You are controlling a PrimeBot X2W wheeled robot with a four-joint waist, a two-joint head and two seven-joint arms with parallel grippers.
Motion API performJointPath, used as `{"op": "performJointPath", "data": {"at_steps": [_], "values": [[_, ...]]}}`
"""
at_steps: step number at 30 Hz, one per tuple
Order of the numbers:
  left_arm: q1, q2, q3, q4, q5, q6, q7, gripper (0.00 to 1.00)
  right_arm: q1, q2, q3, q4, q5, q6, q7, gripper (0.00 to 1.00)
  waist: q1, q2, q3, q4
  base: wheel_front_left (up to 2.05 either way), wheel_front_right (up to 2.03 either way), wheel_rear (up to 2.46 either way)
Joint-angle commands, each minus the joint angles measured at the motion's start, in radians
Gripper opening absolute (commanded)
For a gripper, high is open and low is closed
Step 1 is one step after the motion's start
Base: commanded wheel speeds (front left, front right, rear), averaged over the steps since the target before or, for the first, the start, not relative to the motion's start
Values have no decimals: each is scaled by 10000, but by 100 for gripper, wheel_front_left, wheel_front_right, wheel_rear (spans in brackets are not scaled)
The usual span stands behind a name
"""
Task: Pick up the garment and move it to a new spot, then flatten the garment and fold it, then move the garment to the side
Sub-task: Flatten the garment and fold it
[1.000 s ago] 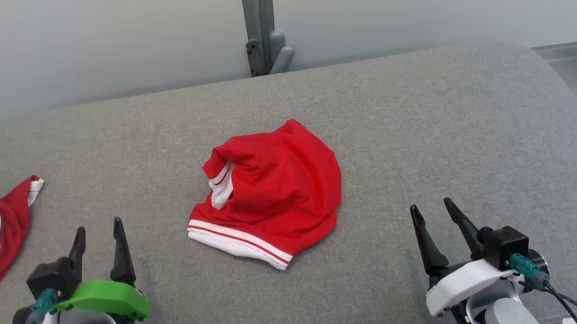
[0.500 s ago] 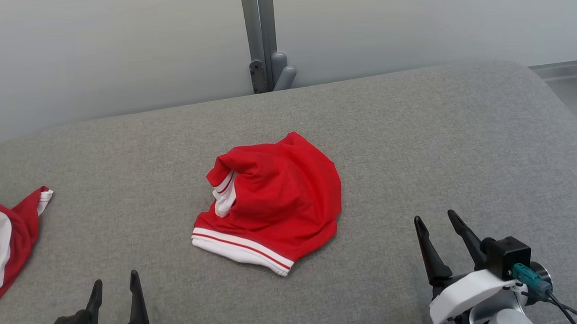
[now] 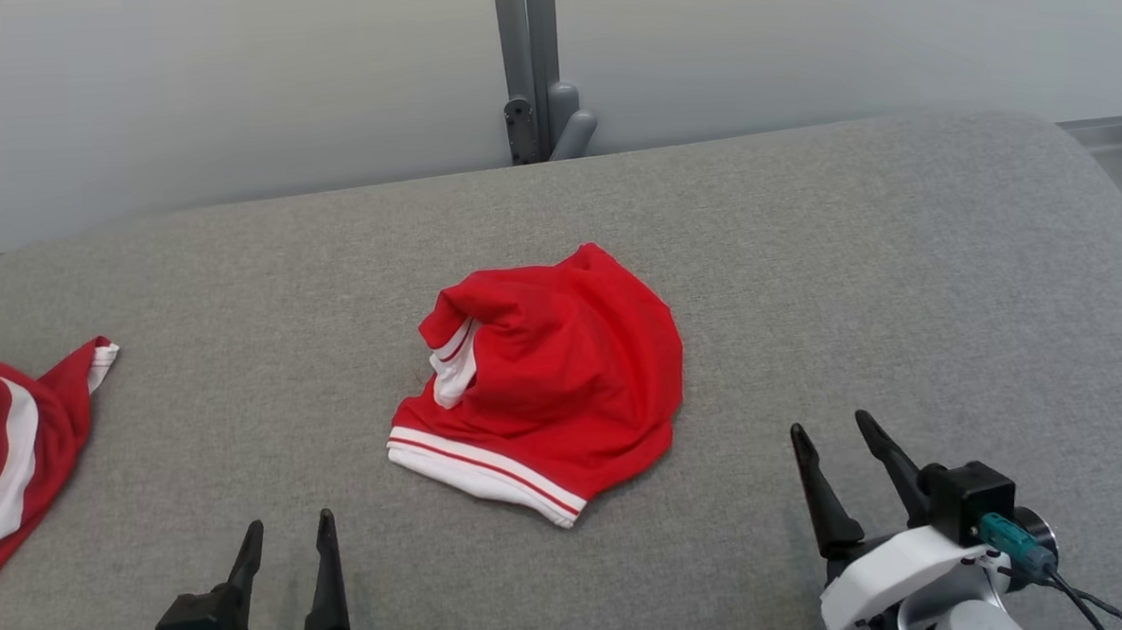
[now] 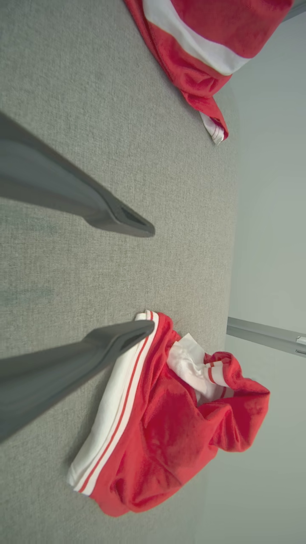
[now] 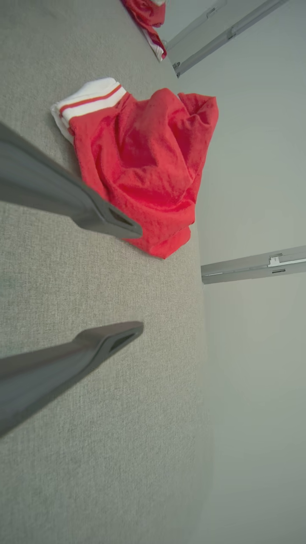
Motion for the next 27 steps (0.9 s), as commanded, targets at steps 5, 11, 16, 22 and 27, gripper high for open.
{"op": "performJointPath", "data": {"at_steps": [5,11,16,22,27], "values": [[-377,38,-802,-45,-231,34,-5,100,-809,-131,1271,237,130,-8,-31,100,1,0,543,893,0,0,0],[-654,33,-1574,105,-411,35,-5,100,-1792,-349,2910,1159,225,-7,-31,100,1,0,1029,2069,0,0,0],[-676,30,-1828,121,-643,144,-5,100,-2520,-533,3821,2320,287,-8,-31,100,1,0,1312,2883,0,0,0],[-621,31,-1976,105,-766,116,-5,100,-3112,-621,4139,3618,160,-8,-31,100,1,0,1560,3292,0,0,0],[-719,31,-2093,117,-822,146,-5,100,-3389,-583,4415,4546,122,-8,-18,100,1,0,1667,3360,0,0,0]]}}
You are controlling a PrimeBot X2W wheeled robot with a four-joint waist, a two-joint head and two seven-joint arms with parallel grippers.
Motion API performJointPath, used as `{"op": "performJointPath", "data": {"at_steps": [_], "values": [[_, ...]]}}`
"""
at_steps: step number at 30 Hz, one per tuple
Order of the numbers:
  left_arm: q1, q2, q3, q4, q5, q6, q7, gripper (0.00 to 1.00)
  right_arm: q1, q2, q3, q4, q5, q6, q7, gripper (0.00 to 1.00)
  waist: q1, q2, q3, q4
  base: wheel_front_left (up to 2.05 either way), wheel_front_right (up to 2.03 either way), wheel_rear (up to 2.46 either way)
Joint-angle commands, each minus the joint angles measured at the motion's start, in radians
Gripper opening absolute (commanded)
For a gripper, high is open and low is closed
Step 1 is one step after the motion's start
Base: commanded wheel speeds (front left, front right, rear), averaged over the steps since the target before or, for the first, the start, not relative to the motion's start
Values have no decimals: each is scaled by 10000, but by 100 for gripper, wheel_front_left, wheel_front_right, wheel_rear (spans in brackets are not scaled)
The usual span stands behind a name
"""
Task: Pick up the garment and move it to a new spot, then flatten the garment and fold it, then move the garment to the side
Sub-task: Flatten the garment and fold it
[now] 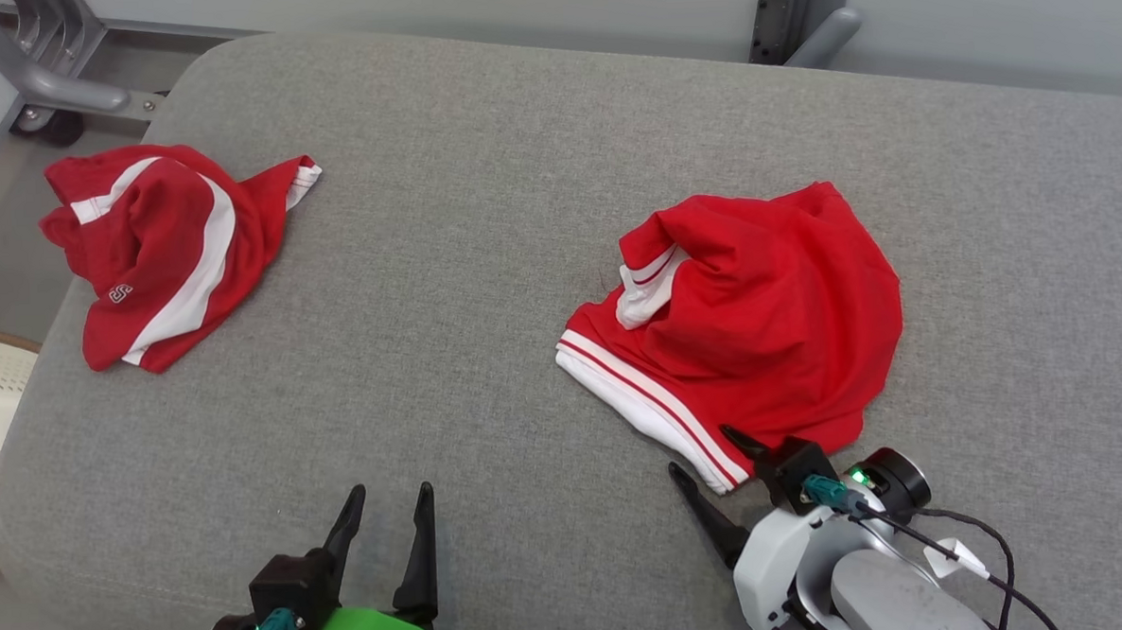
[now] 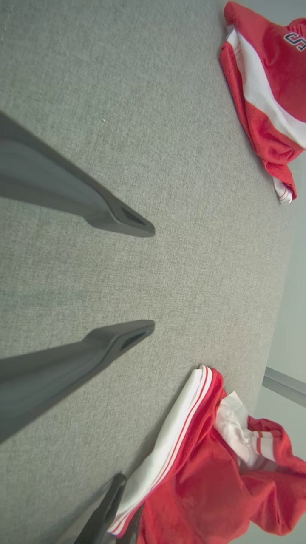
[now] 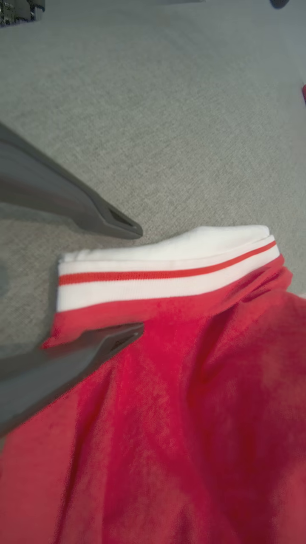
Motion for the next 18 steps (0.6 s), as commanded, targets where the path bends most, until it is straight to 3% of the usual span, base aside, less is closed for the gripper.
{"op": "performJointPath", "data": {"at_steps": [1,2,3,11,18], "values": [[-197,21,-75,-30,-59,2,-5,100,-155,-7,105,399,47,-10,7,84,0,0,206,165,0,0,0],[-244,23,-149,-39,-34,-22,-7,100,-222,19,152,542,71,-10,14,46,0,0,236,156,0,0,0],[-289,23,-207,-41,-4,-38,-5,100,-311,59,179,479,177,-9,25,0,0,0,276,137,0,0,0],[-225,26,-439,141,-98,-74,-7,100,-875,161,342,-1513,827,-6,-16,0,0,0,107,-52,0,0,0],[-185,26,-665,397,-191,-146,-5,100,-2002,360,311,-3810,2365,-6,-27,0,0,0,-123,-75,0,0,0]]}}
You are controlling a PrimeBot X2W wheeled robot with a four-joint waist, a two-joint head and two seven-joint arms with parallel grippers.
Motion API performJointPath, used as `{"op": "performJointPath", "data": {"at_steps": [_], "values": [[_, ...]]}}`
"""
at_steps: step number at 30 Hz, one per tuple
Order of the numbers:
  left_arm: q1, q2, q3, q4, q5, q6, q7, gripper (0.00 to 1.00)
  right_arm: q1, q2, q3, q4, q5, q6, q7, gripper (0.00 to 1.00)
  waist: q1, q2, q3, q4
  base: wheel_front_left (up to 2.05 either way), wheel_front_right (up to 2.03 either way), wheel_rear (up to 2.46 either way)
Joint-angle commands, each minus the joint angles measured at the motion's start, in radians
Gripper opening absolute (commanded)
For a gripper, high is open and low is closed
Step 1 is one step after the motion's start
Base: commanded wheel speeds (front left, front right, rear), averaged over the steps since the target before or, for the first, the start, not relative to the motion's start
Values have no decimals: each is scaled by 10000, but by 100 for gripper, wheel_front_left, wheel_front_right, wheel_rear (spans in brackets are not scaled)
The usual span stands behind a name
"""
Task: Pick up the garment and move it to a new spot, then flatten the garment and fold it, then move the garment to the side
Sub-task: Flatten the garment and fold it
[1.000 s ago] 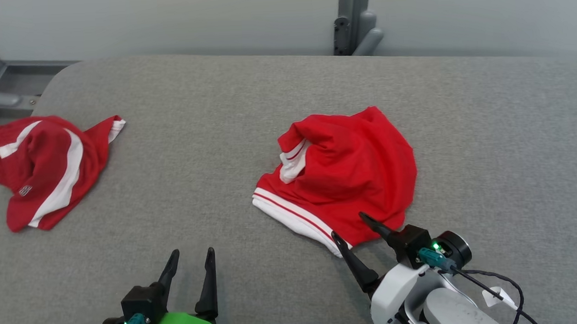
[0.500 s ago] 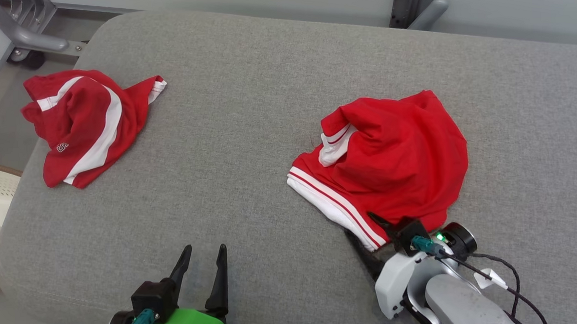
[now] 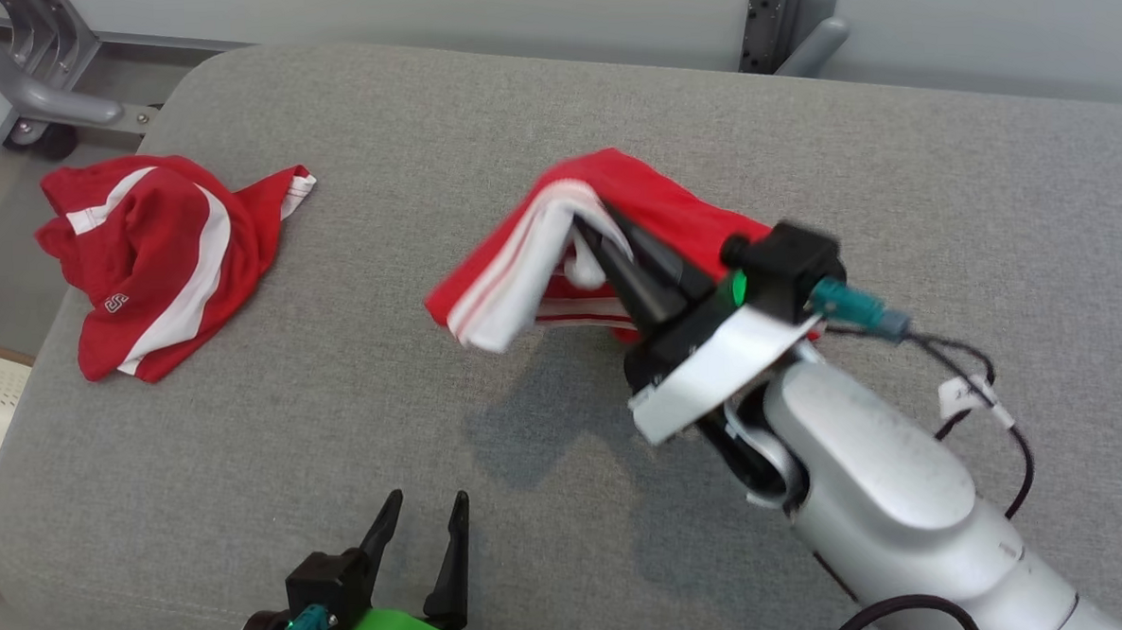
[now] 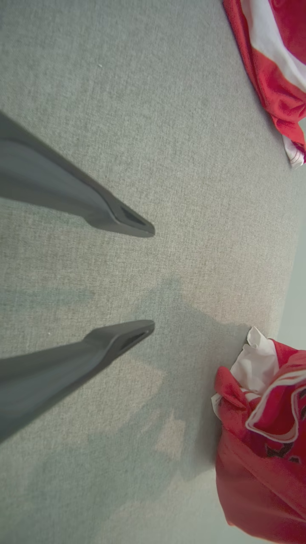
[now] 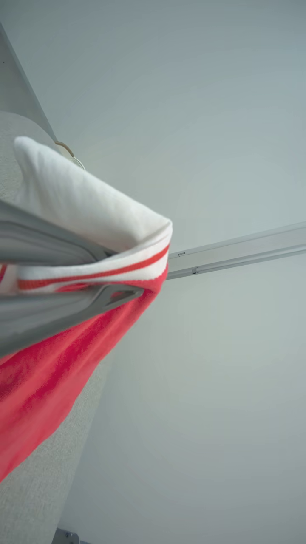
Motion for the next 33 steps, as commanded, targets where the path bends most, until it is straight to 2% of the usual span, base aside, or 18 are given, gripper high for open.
{"op": "performJointPath", "data": {"at_steps": [1,4,7,10,12,13,14,15,16,17,19,22,33], "values": [[36,30,-37,48,-5,-22,-7,100,-273,21,-160,-333,297,0,-33,0,0,-1,-71,26,0,0,0],[108,31,-167,182,-37,-46,-7,100,-817,74,-1028,-1215,928,0,-33,0,0,-1,-156,87,0,0,0],[211,31,-171,266,-100,-24,-7,100,-893,90,-2105,-1558,1152,0,-31,0,0,-1,-231,164,0,0,0],[268,31,-99,297,-113,-2,-7,100,-386,-114,-3505,-1067,952,-4,-31,0,0,-1,-245,180,0,0,0],[304,28,-42,285,-112,12,-5,100,98,-313,-4419,-267,590,-6,-31,0,0,-1,-209,141,0,0,0],[316,30,-22,287,-106,19,-5,100,308,-427,-4754,277,368,2,-31,9,0,-1,-186,109,0,0,0],[318,30,-2,283,-107,22,-5,100,444,-440,-5192,653,310,2,-34,35,0,-1,-154,67,0,0,0],[304,30,-3,280,-111,19,-5,100,603,-627,-5478,1041,-39,5,-33,52,0,-1,-118,24,0,0,0],[277,30,-19,279,-125,14,-7,100,814,-734,-5750,1426,-235,2,-34,84,0,-1,-85,-26,0,0,0],[221,28,-58,267,-97,4,-7,100,1047,-711,-6249,1843,-206,-4,-33,100,0,-1,-53,-90,0,0,0],[130,28,-91,245,-94,15,-7,100,1393,-788,-6641,2458,-645,2,-31,100,0,-1,-23,-227,0,0,0],[34,31,-51,217,-50,41,-7,100,1644,-752,-7054,2676,-999,2,-33,100,0,-1,-28,-481,0,0,0],[214,31,413,185,119,26,-7,100,2859,-380,-6877,1595,-1243,2,-33,100,0,-1,-677,-1236,0,0,0]]}}
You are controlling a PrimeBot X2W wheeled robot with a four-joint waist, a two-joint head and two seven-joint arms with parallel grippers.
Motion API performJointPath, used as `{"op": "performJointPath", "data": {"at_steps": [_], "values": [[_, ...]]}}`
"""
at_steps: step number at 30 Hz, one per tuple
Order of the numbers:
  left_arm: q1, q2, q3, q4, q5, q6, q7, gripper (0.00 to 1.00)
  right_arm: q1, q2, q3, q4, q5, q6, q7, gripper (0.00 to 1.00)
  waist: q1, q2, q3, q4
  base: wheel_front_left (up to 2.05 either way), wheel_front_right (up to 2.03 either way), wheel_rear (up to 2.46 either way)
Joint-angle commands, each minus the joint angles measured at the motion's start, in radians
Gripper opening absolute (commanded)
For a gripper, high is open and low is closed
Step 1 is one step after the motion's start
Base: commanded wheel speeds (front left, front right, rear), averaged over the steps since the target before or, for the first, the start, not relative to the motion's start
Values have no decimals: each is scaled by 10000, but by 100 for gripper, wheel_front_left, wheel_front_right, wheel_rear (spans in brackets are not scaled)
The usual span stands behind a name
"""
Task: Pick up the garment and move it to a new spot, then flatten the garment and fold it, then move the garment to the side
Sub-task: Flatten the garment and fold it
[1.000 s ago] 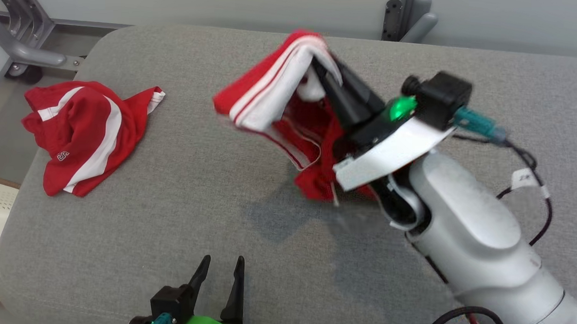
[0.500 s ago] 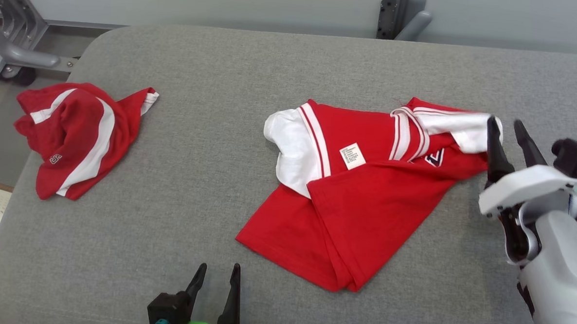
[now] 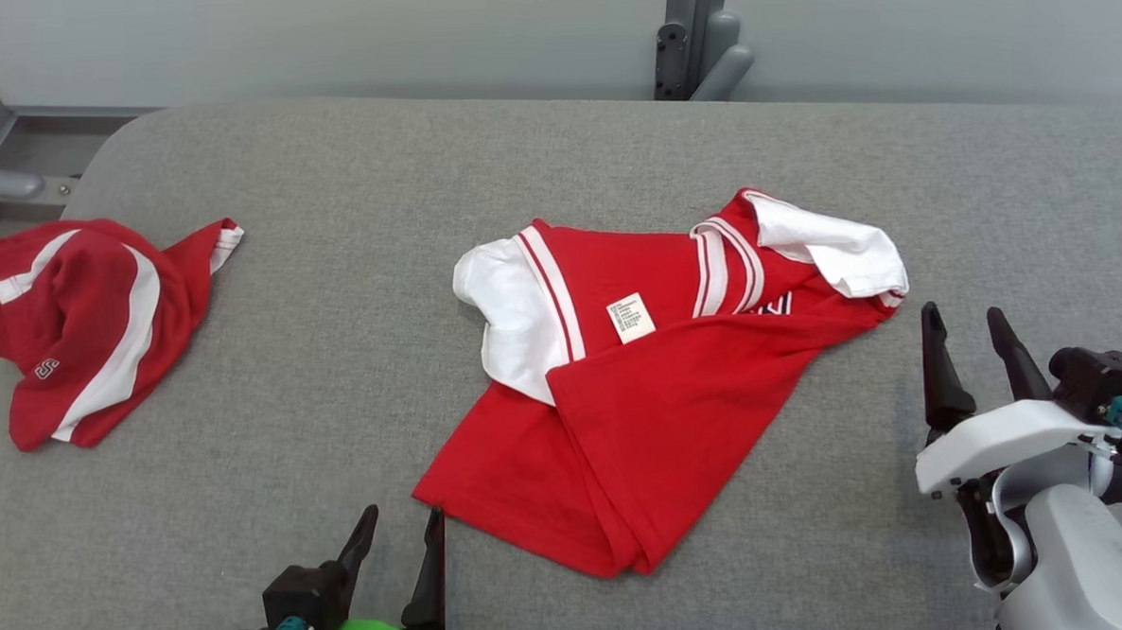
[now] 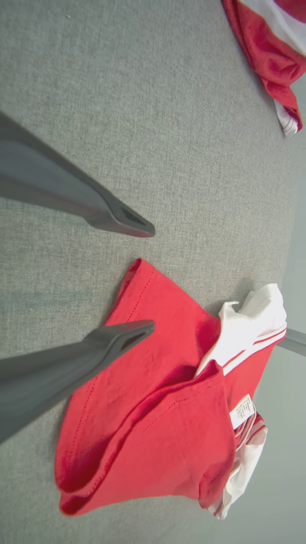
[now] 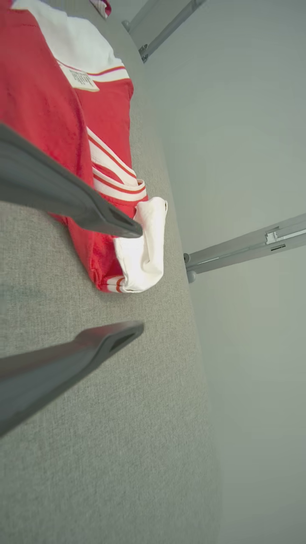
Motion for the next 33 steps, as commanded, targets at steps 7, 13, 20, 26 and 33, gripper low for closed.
{"op": "performJointPath", "data": {"at_steps": [7,13,20,26,33], "values": [[454,31,434,-467,291,1,-5,100,1064,208,786,-1521,-670,2,-31,100,0,0,-817,-796,0,0,0],[562,30,699,-692,385,103,-5,100,1629,354,933,-2222,-570,2,-33,100,0,0,-942,-1258,0,0,0],[621,31,788,-620,388,112,-5,100,2175,462,1107,-2641,-491,2,-31,100,0,0,-878,-1828,0,0,0],[380,39,977,-370,184,333,-5,100,2118,446,1239,-2852,-639,2,-31,100,0,0,-419,-2208,0,0,0],[-302,30,1568,488,247,853,-7,100,1747,275,1247,-3002,-771,2,-33,100,0,0,134,-2717,0,0,0]]}}
